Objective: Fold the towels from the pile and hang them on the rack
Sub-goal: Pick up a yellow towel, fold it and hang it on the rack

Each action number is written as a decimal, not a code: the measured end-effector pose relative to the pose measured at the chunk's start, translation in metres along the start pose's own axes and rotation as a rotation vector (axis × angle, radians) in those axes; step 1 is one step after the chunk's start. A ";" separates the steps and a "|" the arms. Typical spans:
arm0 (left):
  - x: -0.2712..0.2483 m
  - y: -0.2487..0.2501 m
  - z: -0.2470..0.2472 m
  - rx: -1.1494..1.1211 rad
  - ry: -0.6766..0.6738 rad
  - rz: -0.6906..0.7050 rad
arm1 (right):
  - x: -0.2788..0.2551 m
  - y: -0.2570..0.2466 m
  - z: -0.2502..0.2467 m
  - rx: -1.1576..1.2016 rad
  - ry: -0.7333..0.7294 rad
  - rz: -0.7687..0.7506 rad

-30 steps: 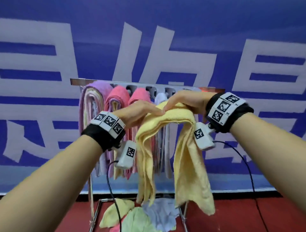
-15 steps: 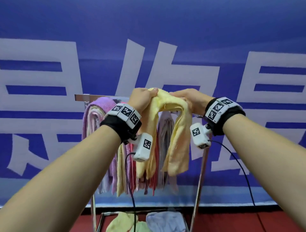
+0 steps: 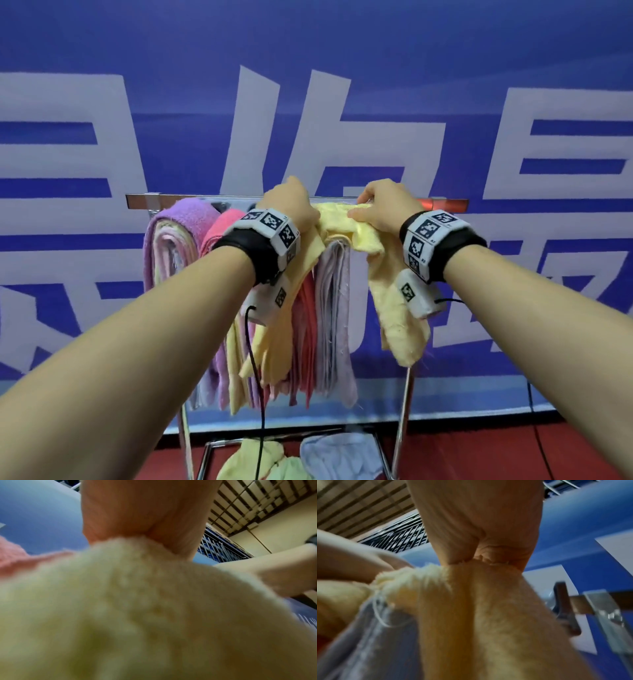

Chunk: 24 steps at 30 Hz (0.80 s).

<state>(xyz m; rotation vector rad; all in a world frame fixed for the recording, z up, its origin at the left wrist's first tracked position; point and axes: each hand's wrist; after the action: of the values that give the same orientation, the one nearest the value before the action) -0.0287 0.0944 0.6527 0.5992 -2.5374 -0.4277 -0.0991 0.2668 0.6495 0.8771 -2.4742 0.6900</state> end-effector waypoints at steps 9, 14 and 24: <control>-0.009 0.001 0.011 0.390 0.032 0.163 | -0.010 -0.013 0.024 -0.543 0.152 -0.266; -0.015 0.000 0.016 0.345 -0.051 0.203 | -0.023 -0.014 0.038 -0.549 0.053 -0.298; -0.058 -0.023 0.073 -0.740 -0.481 0.144 | -0.058 -0.009 0.049 0.358 -0.141 -0.045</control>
<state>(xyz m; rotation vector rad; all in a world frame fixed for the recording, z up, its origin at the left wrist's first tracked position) -0.0140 0.1166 0.5601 0.0250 -2.5361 -1.5058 -0.0622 0.2585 0.5823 1.1413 -2.4832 1.1136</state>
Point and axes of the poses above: each hand's wrist, its own x-axis towards the middle knuckle, its own z-axis out of the palm, y = z × x, and after that the axes turned 11 degrees about -z, right-handed
